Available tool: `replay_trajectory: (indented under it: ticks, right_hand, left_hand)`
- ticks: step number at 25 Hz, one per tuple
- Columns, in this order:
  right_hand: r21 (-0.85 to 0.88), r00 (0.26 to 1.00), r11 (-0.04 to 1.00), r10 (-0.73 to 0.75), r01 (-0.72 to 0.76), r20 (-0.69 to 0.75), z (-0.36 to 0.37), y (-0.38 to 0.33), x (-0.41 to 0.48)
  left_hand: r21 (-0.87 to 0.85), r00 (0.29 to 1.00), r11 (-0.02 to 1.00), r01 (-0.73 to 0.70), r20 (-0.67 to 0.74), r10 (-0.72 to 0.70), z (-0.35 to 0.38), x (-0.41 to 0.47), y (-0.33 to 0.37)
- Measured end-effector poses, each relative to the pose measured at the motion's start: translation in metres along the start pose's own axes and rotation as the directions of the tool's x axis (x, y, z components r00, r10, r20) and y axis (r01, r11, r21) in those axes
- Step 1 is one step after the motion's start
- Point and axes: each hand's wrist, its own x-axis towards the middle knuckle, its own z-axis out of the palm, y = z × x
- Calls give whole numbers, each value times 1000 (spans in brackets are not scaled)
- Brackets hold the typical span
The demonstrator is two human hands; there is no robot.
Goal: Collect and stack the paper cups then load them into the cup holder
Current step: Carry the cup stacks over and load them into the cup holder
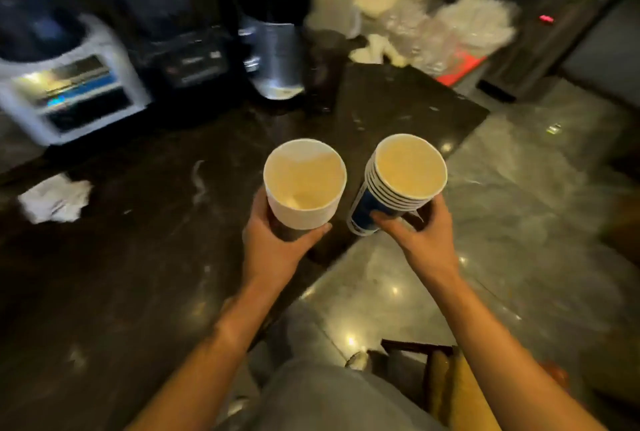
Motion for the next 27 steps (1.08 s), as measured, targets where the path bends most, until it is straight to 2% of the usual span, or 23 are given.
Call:
replay_trajectory:
  ticks: [2, 3, 4, 7, 11, 14, 17, 21, 27]
  right_hand:
    - [-37, 985, 999, -6, -1, -173, -84, 13, 9]
    - [-61, 985, 998, 9, -20, -173, -83, 16, 13]
    - [-66, 974, 998, 8, -23, -226, -115, 23, 14]
    - [-76, 889, 996, 15, -56, -458, -212, 36, 15]
    - [-86, 814, 991, 37, -106, -579, -268, 49, 21]
    - [-86, 744, 983, 65, -163, -665, -297, 62, 38]
    - [-129, 673, 974, 32, -187, -739, -312, 65, 71]
    - [-146, 598, 964, 16, -221, -801, -328, 59, 114]
    - [-142, 526, 955, 17, -259, -850, -386, 72, 159]
  left_hand:
    - [10, 986, 999, -40, 162, 38, 90, 12, 19]
    - [-1, 984, 998, -56, 168, 55, 90, 15, 24]
    - [-24, 970, 997, -72, 230, 75, 125, 19, 35]
    - [-49, 886, 993, -103, 449, 114, 239, 23, 66]
    - [-85, 791, 989, -118, 595, 146, 313, 34, 84]
    - [-85, 724, 982, -169, 665, 182, 365, 58, 91]
    - [-141, 652, 968, -209, 717, 246, 414, 96, 99]
    - [-192, 586, 965, -177, 768, 260, 456, 135, 117]
    - [-214, 496, 959, -183, 823, 278, 533, 164, 130]
